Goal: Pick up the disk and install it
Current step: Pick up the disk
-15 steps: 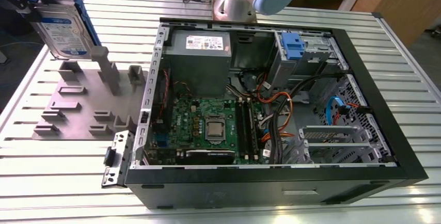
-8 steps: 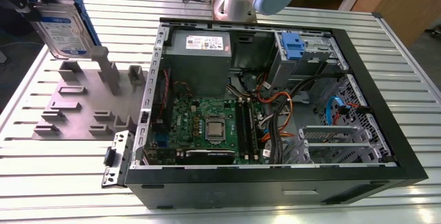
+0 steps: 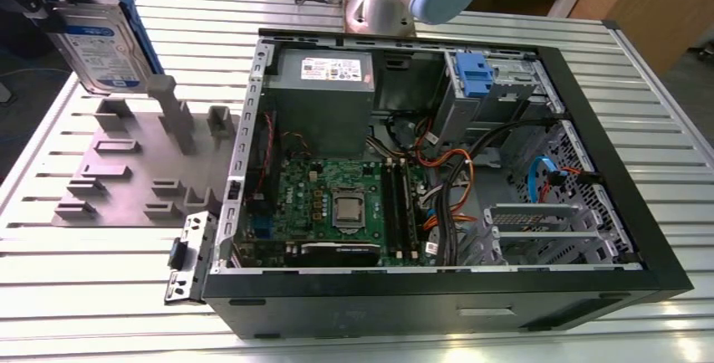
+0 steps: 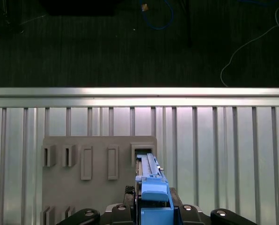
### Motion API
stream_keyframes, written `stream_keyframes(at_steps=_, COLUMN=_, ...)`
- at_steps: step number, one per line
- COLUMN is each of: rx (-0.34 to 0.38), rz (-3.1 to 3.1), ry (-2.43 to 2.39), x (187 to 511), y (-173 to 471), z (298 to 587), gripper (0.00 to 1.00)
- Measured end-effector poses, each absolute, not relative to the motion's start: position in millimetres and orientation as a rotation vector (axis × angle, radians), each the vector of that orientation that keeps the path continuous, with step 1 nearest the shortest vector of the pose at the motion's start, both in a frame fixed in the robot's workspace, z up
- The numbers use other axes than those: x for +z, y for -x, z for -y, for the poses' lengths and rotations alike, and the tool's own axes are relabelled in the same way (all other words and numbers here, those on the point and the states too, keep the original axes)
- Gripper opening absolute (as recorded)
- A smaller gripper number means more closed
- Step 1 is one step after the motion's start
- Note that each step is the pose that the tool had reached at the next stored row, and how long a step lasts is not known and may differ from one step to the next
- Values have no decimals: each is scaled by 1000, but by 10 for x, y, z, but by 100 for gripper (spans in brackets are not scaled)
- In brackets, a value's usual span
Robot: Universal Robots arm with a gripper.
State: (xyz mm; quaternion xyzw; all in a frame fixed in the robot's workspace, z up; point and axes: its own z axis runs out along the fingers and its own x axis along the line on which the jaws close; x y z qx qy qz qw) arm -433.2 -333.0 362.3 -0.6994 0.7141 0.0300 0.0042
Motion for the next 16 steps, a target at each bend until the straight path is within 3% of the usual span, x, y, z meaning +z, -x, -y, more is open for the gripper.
stream_keyframes(at_steps=16, rx=94, rz=-2237, ry=2191, x=3678, y=4332, z=3330, gripper=36)
